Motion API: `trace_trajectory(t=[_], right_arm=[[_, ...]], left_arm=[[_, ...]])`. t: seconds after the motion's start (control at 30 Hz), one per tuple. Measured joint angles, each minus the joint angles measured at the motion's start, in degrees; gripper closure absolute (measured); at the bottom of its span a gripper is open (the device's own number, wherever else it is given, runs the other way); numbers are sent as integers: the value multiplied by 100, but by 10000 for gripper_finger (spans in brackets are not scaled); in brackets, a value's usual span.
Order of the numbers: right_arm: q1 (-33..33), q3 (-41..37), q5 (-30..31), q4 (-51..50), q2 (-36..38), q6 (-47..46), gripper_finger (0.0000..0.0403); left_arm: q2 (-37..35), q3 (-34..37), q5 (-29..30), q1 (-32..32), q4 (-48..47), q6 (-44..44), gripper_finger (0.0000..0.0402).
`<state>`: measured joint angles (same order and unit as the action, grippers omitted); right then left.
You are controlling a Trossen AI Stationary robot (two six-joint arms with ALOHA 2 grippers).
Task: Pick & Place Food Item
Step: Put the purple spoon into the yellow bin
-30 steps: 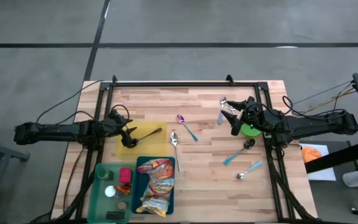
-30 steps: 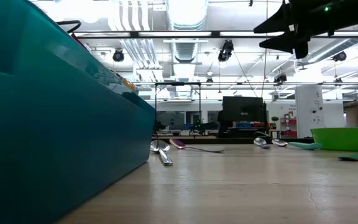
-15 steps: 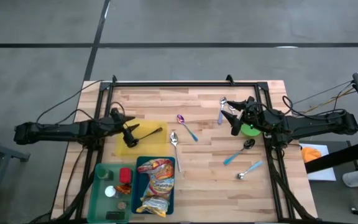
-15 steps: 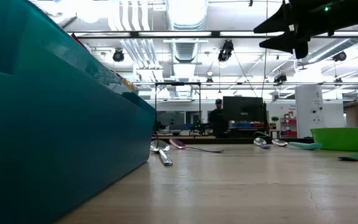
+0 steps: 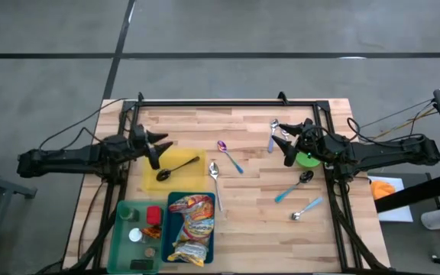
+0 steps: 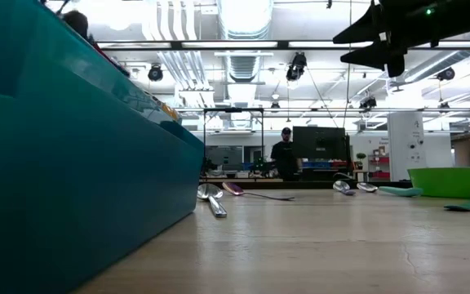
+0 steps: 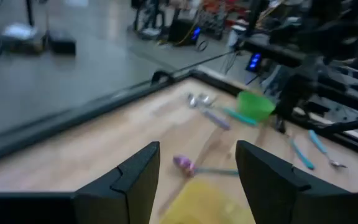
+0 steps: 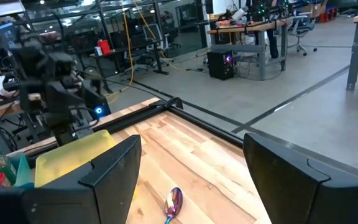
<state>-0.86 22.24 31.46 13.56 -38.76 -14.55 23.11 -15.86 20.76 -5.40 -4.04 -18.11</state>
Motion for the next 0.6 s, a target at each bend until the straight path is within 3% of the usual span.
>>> trace_trajectory(t=[0.13, 0.3, 0.6], right_arm=[[-2, 0, 0, 0, 0, 1, 122], [0, 0, 0, 0, -2, 0, 122], [0, 0, 0, 0, -2, 0, 122]], left_arm=[[198, -731, -283, 6, -952, 281, 190], [931, -1761, -282, 6, -1958, 290, 190], [2752, -2905, -282, 6, -2386, 441, 190]])
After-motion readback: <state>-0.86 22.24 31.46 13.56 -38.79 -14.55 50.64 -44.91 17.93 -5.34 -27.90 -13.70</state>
